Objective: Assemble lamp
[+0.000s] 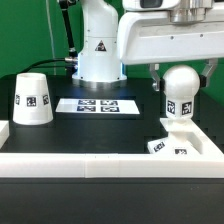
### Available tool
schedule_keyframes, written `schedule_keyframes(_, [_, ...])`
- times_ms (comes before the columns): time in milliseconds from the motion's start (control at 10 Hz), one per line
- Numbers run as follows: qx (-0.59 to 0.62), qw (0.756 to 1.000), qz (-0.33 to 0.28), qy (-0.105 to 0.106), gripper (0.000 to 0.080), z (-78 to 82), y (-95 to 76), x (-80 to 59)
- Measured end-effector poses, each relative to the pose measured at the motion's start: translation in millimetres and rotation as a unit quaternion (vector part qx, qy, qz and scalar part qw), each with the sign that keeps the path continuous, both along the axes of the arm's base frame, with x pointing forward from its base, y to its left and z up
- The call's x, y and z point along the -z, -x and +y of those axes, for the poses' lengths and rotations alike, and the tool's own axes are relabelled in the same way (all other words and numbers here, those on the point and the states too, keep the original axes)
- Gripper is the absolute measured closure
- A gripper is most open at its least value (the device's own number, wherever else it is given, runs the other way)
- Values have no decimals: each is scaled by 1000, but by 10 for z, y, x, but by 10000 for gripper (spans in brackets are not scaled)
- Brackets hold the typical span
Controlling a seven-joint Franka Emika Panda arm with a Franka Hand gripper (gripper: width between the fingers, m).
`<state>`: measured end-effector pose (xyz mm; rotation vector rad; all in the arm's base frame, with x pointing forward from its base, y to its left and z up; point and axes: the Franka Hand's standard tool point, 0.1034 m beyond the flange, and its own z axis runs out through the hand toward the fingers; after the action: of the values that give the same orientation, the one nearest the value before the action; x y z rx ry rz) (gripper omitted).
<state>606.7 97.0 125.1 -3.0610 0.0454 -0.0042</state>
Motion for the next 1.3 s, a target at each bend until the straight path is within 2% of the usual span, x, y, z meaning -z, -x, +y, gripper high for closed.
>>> schedule_keyframes(300, [173,985,14,8,220,-3,9,17])
schedule_keyframes(800, [308,951,17,3,220,-6,-12,18])
schedule_keyframes(1000, [377,926,25,-2,220,7,-9,18])
schedule_keyframes(1200, [497,866,57,-15,220,19,22,29])
schedule_keyframes(1300, [525,848,64,-21,220,7,9,33])
